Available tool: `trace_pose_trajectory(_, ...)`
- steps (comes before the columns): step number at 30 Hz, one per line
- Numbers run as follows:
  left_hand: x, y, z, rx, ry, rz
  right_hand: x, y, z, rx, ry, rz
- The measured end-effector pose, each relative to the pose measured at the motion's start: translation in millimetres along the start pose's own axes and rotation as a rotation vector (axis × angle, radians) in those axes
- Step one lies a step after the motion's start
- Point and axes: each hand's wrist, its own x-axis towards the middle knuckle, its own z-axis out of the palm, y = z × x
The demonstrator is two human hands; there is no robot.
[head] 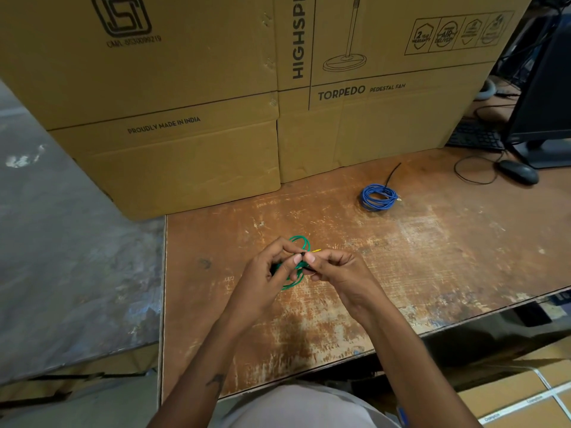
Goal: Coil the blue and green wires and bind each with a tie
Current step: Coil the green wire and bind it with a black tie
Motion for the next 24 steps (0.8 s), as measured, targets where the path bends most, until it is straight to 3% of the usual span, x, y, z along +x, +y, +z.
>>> trace_pose_trajectory(6, 0.5, -5.9, 4.0, -0.119, -0.002, -0.025, -3.7, 4.9, 10.8, 0.028, 0.125, 0.024)
trace_pose_trajectory(13, 2.4, -6.4, 2.1, -0.258, 0.098, -0.063, -7.6, 1.2, 7.5, 0.040, -0.001, -0.051)
trace_pose_trajectory(24, 1.5, -6.4, 1.4, -0.227, 0.052, -0.060, -10.0, -3.0, 14.6, 0.002, 0.120, -0.054)
